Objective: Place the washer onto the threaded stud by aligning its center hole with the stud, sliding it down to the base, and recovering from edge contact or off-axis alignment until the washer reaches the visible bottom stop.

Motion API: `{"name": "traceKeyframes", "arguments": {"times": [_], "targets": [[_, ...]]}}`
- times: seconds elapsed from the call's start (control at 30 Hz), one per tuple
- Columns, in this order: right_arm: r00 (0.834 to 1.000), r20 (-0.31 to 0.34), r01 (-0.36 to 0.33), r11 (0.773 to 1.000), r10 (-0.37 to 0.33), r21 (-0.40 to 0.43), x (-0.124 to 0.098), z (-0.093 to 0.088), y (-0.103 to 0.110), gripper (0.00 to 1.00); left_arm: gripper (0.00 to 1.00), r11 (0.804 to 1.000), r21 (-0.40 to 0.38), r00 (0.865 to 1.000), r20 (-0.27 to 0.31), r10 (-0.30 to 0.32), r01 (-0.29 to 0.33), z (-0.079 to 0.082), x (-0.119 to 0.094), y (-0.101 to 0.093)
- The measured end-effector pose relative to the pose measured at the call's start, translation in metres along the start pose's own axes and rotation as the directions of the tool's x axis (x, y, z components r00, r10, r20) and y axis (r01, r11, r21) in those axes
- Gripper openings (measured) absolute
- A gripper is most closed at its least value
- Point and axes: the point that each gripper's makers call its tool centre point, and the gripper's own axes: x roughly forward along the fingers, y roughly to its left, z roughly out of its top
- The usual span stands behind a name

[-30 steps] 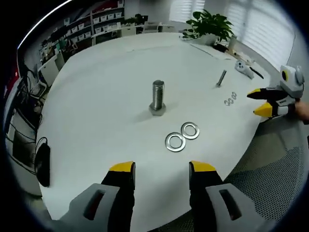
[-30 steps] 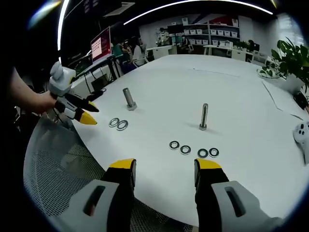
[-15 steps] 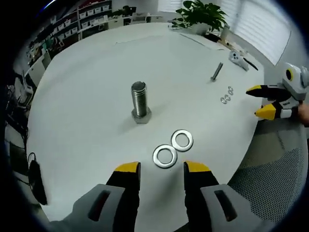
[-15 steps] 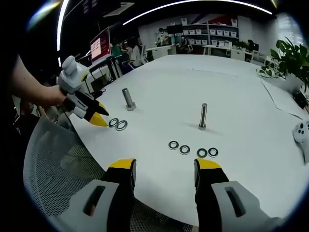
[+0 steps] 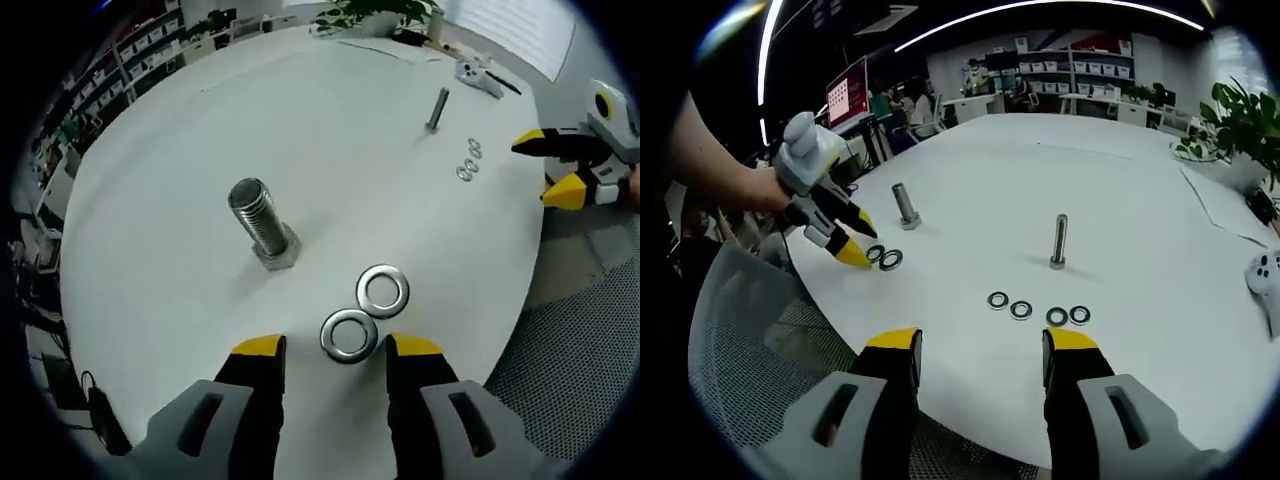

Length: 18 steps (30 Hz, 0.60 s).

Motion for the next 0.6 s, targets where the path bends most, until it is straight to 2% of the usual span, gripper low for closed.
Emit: {"name": "traceKeyframes", "arguments": {"times": [0.1,0.17,0.27,0.43,0.5,0.6], "targets": [[1.000,-0.002,-0.010,1.000,0.010,-0.015,0.0004,0.0003,0.0029,0.51,0.36,1.000,0.005,1.000,-0.005,-0.020,0.020,0.0037,0.0009,-0.0034],[1.000,-0.001,-0.007,1.000,0.007,-0.018,0.0002,0.0004,0.0027,0.51,0.33,0.998,0.066,0.999,-0.035,0.001,0.001,0.0017,0.0013,-0.0003],[1.000,0.005,0.006,1.000,-0.006,0.004,-0.0009,0.0008,-0.0008,0.51,0.30,0.998,0.063,0.999,-0.034,-0.015,0.017,0.0031,0.0004,-0.0052],[1.000,0.002,0.001,1.000,-0.001,-0.015,-0.0004,0.0011,0.0020,0.51,0.27,0.997,0.078,0.997,-0.073,-0.018,0.024,0.0028,0.0006,-0.0064],[1.000,0.003,0.006,1.000,-0.006,-0.006,-0.0007,0.0009,0.0009,0.51,0.21,0.996,0.084,0.995,-0.092,-0.023,0.030,0.0004,-0.0004,-0.0070],[1.000,0.003,0.006,1.000,-0.006,-0.005,-0.0007,0.0007,0.0012,0.51,0.21,0.996,0.089,0.995,-0.098,-0.019,0.028,0.0001,-0.0015,-0.0069]]}}
